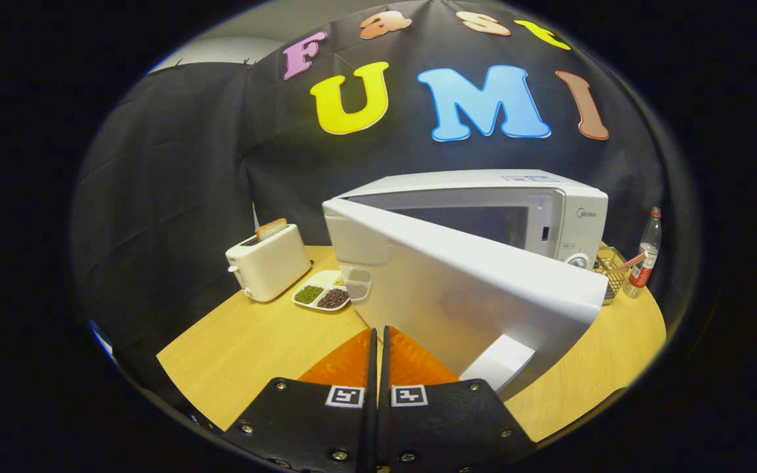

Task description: Open the microwave, put the food inside, and close the microwave door.

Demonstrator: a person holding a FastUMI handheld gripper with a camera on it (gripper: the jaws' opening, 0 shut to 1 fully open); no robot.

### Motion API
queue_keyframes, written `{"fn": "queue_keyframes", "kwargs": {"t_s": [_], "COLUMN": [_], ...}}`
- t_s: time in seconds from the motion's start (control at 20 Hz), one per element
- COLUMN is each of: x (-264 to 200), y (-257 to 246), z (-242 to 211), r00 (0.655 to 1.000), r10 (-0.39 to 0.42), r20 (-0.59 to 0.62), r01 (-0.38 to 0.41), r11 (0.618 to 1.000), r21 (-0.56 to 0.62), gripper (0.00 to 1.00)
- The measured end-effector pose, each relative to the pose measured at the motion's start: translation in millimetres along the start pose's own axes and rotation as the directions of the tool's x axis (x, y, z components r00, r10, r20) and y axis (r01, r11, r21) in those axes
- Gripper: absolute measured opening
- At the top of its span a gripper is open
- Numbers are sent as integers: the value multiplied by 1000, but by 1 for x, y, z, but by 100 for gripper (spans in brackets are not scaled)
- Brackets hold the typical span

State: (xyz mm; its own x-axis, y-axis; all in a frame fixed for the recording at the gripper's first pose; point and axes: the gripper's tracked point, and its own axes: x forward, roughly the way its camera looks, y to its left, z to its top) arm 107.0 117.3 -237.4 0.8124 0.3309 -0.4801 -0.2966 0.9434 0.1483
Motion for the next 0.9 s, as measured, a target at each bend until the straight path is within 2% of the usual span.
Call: {"fn": "queue_keyframes", "kwargs": {"t_s": [0.35,0.9], "x": [27,65], "y": [-49,-95], "z": [21,44], "r00": [999,996], "r10": [-48,-79], "r20": [17,32], "r01": [47,79], "r11": [999,996], "r21": [21,30], "gripper": [1,1]}}
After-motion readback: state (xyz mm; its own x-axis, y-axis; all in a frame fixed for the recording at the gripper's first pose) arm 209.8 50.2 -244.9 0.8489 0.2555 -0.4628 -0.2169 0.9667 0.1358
